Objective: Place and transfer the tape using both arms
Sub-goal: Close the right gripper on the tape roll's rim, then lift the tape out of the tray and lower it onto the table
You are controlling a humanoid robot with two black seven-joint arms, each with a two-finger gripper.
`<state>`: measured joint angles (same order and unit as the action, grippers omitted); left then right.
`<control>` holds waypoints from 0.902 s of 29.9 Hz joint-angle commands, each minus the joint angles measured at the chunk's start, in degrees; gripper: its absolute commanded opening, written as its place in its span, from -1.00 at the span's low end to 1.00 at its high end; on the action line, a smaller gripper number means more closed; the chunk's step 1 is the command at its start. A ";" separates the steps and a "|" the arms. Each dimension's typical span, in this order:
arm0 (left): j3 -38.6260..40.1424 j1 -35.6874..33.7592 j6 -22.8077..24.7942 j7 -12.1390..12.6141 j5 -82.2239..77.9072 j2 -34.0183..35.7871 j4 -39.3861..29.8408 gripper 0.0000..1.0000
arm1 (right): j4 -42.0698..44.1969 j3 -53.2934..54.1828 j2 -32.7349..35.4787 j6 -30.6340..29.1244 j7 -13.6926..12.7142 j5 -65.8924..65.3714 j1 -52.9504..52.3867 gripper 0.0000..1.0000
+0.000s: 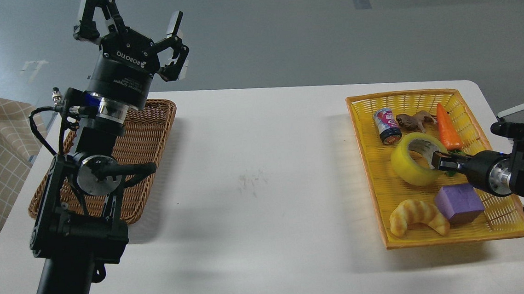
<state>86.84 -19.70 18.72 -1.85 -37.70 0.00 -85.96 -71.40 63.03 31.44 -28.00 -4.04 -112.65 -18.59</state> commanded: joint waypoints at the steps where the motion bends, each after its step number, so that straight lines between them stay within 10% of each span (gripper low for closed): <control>1: 0.09 0.18 -0.09 0.01 0.00 0.00 0.00 0.96 | -1.99 0.25 1.16 0.00 0.00 0.85 -1.18 -0.75; 27: 0.00 0.10 -0.35 0.01 -0.09 0.00 -0.08 0.96 | 1.78 -18.73 -17.64 0.00 -3.61 -0.55 -25.88 -0.78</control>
<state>86.80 -19.60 18.39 -1.84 -37.80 0.00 -86.06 -71.14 45.48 16.43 -28.00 -7.59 -113.00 -45.10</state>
